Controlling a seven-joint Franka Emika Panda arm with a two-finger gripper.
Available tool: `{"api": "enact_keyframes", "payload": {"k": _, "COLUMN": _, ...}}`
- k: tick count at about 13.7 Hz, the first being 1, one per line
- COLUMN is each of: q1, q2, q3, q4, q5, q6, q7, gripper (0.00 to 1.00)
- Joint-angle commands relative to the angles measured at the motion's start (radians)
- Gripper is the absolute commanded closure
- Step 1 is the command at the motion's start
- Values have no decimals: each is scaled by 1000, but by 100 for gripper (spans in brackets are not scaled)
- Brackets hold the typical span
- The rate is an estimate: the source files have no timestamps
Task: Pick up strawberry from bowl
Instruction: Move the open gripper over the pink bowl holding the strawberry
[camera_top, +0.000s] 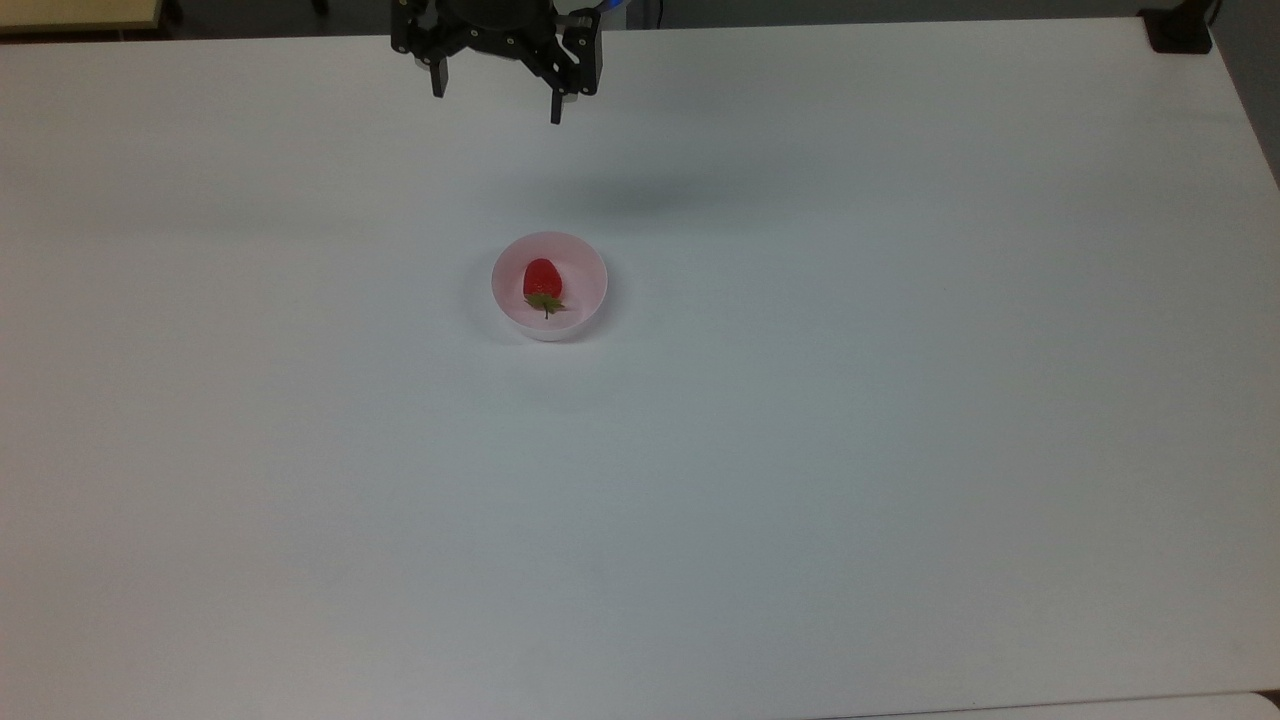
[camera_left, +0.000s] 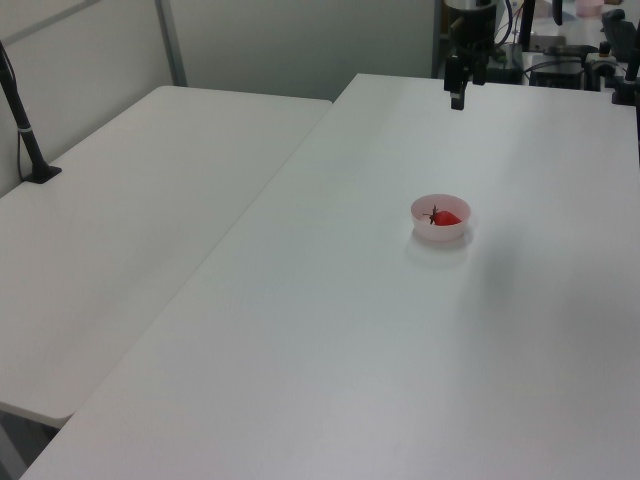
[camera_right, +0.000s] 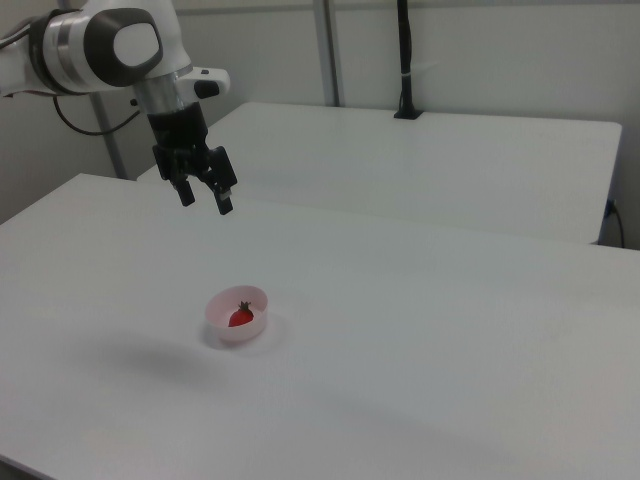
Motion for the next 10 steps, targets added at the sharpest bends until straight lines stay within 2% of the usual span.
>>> {"api": "enact_keyframes", "payload": {"k": 1, "q1": 3, "q2": -1, "q3": -2, "q4": -19, "q5": 13, "q6": -8, "q7": 12, "gripper": 0}}
{"api": "enact_keyframes", "payload": {"k": 7, "q1": 6, "q2": 24, "q3": 0, "q4": -19, "q5": 15, "q6": 4, "q7": -7, "gripper": 0}}
{"api": "enact_keyframes", "payload": {"k": 10, "q1": 7, "q2": 86, "q3": 0, "q4": -22, "q5": 30, "q6": 39, "q7": -184, "gripper": 0}}
